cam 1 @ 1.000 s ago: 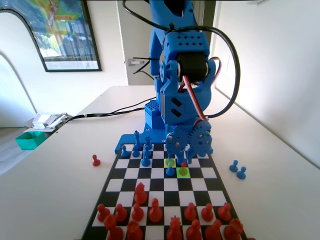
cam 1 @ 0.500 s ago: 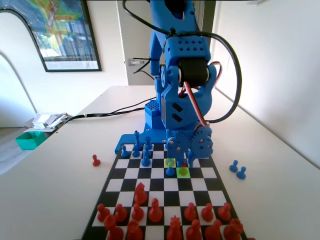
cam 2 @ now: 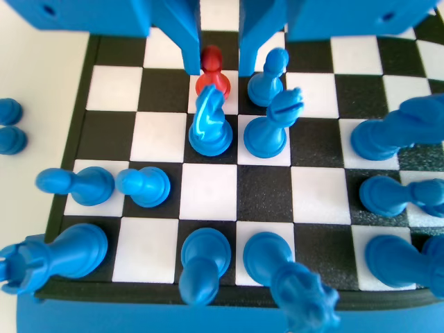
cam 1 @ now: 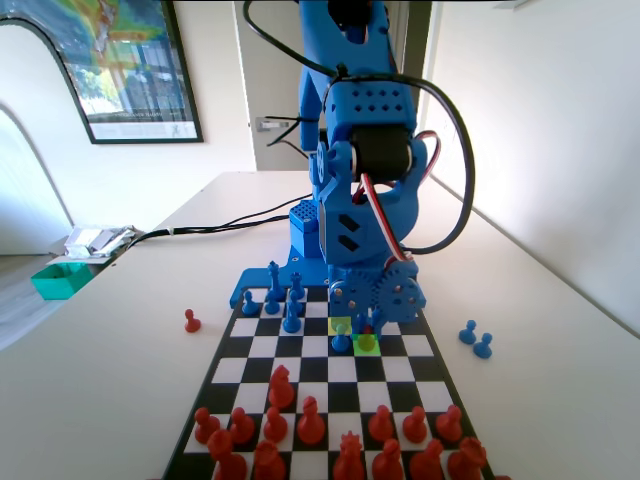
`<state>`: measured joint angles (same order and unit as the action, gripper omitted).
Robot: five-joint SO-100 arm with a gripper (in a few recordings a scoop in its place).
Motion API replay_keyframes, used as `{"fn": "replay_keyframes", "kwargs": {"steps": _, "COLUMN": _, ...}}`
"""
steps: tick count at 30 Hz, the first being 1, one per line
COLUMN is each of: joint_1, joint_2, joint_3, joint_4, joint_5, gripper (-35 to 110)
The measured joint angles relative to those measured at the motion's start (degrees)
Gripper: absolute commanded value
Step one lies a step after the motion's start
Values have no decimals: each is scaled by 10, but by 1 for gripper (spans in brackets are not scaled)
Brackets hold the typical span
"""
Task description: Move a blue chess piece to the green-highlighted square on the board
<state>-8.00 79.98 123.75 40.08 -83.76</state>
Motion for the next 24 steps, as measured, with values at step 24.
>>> {"fn": "replay_keyframes", "kwargs": {"steps": 24, "joint_1": -9, "joint_2": 10, "joint_3": -25, "joint_4": 53, "joint_5": 0, "gripper": 1}}
